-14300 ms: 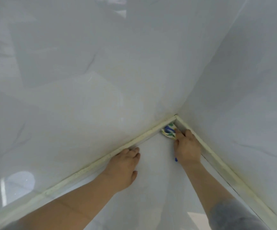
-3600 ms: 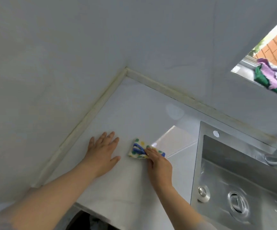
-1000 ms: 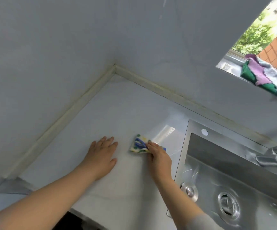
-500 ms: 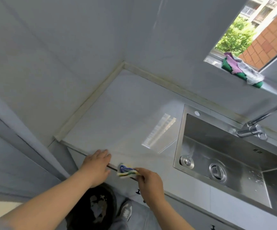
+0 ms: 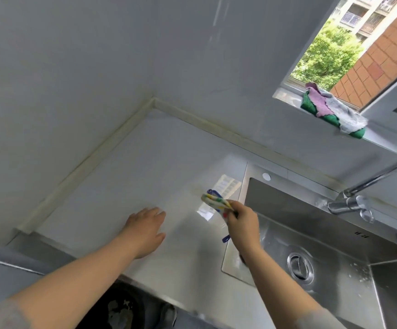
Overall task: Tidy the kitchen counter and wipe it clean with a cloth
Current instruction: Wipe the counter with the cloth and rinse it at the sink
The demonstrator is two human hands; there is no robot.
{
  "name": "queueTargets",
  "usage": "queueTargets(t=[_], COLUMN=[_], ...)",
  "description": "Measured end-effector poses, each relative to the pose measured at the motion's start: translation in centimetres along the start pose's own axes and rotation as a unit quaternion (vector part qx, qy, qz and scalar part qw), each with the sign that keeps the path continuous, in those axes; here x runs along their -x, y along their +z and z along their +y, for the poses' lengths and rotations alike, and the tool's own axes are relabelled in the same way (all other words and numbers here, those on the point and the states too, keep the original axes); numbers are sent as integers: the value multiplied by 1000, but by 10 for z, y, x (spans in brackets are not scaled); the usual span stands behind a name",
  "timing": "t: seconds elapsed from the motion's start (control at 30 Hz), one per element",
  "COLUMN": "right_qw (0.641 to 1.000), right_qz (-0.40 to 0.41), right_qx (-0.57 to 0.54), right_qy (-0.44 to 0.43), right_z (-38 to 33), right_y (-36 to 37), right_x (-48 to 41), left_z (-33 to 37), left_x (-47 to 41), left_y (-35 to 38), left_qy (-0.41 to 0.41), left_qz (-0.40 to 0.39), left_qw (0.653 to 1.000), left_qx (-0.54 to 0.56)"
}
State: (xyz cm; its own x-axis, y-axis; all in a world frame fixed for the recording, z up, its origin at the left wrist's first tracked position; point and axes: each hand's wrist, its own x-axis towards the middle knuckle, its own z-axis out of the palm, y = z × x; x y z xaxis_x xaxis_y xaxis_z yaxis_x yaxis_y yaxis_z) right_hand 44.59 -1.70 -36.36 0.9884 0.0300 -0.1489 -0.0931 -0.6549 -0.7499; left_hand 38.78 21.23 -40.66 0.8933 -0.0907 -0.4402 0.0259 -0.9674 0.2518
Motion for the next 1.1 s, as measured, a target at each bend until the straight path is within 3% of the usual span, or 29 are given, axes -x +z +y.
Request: queueTargets(t=[0.4,0.47,0.63,0.77,0.97,1.1], right_qw=[992,988,980,968,968,968], right_qz=[43,57,72,43,66,55], right_qx=[93,109,125,149,149,145], right_qy=[-73,-94,-134,-197,-193,-196], right_z=[30,29,37,47,60,67], right_y=[-40,-40,-31,-17,-1,5], right_x=[-222,-245,-301,-311,-290,-250], left_z=[49,46,40,38,37,44], left_x=[-156,-169,-181,-183,-182,-183], left_y=[-11,-5,14,19,15,3], left_qy=[-64,-67,-71,-75,-72,-76], left_qz=[37,78,70,99,41,51], left_qw=[997,994,993,989,994,994], left_qx=[-16,-28,-60,-78,-76,-57])
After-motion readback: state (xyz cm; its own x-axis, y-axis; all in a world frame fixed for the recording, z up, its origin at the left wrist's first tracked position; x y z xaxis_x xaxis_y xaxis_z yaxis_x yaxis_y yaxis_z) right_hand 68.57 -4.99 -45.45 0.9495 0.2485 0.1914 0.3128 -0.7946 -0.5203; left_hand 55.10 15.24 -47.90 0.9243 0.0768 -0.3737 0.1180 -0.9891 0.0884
